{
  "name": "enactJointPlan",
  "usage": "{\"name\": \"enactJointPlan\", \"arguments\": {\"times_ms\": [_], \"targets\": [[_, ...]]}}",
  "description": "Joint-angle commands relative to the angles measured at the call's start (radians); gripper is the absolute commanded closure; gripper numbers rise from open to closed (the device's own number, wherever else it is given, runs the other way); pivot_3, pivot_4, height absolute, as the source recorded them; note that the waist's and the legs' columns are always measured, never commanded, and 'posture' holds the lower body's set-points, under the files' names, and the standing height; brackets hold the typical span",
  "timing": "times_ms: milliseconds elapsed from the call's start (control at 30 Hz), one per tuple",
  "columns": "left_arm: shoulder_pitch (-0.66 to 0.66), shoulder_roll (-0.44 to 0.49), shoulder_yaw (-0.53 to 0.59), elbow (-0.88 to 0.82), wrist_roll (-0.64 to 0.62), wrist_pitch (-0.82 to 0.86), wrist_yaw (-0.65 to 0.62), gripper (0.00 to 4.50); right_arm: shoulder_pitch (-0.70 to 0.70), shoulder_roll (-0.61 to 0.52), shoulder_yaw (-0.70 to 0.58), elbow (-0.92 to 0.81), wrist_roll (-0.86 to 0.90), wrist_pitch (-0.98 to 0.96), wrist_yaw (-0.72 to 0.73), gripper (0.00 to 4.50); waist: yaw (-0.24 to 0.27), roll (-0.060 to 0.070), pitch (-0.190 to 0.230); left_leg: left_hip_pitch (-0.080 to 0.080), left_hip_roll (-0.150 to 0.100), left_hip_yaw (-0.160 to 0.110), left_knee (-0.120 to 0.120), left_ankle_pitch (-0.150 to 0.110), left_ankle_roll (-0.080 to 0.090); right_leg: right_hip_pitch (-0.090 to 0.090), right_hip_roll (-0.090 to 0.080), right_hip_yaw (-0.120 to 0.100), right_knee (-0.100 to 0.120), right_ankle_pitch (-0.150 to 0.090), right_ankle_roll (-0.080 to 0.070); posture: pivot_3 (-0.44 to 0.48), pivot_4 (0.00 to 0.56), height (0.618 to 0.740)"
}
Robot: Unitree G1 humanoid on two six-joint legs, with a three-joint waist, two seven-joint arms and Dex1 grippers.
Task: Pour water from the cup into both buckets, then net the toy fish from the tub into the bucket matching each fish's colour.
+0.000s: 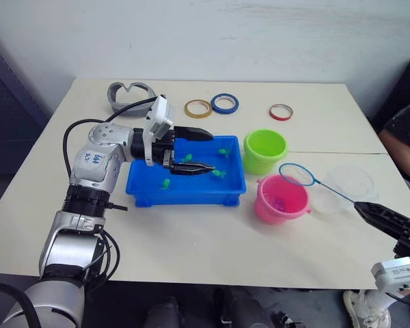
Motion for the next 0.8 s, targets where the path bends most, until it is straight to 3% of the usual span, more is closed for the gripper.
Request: {"name": "enactJointPlan", "arguments": {"times_ms": [33, 200, 267, 367, 533, 800], "targets": [[-0.021, 0.020, 0.020, 0.033, 0.024, -0.031, -0.001, 0.07, -0.039, -0.017, 0.028, -0.055, 0.206, 0.266, 0.059, 4.50, -0.002, 0.000, 0.000, 0.000, 0.000, 0.000, 0.000, 0.000, 0.000, 0.000, 0.000, 0.000, 0.000, 0.000, 0.000, 0.000, 0.150, 0.740], [-0.004, 0.082, 0.042, 0.085, 0.052, -0.044, -0.003, 0.07, -0.119, -0.077, 0.163, -0.241, 0.707, 0.824, 0.170, 4.50, -0.006, 0.000, 0.000, 0.001, 0.001, 0.000, 0.000, 0.000, -0.001, 0.000, 0.000, 0.000, 0.002, 0.000, 0.000, 0.000, 0.150, 0.740], [0.012, 0.107, 0.053, 0.085, 0.056, -0.041, 0.006, 0.07, -0.192, -0.118, 0.215, -0.286, 0.858, 0.921, 0.195, 4.50, -0.007, 0.000, 0.000, 0.001, 0.002, 0.000, 0.000, 0.001, -0.001, 0.000, 0.000, -0.001, 0.002, 0.000, 0.000, 0.000, 0.150, 0.740], [0.057, 0.153, 0.084, 0.048, 0.052, -0.016, 0.027, 0.07, -0.406, -0.155, 0.367, -0.283, 1.076, 1.214, 0.134, 4.50, -0.007, 0.000, 0.000, 0.001, 0.002, -0.001, 0.001, 0.001, -0.001, 0.000, 0.000, -0.001, 0.002, 0.000, 0.000, 0.000, 0.150, 0.740], [0.143, 0.201, 0.119, -0.078, 0.025, 0.051, 0.055, 0.07, -0.634, -0.151, 0.558, -0.248, 1.396, 1.657, 0.044, 4.50, 0.000, -0.001, 0.000, -0.002, 0.002, -0.003, 0.001, 0.000, -0.001, -0.002, -0.001, -0.003, 0.000, 0.000, 0.000, 0.000, 0.150, 0.740], [0.272, 0.255, 0.162, -0.278, 0.009, 0.122, 0.118, 0.07, -0.956, 0.056, 0.715, 0.020, 1.774, 2.121, -0.147, 4.50, -0.003, -0.001, 0.000, -0.005, 0.002, -0.004, 0.002, 0.000, 0.001, -0.003, -0.003, -0.005, -0.001, 0.000, 0.000, 0.000, 0.150, 0.740]]}}
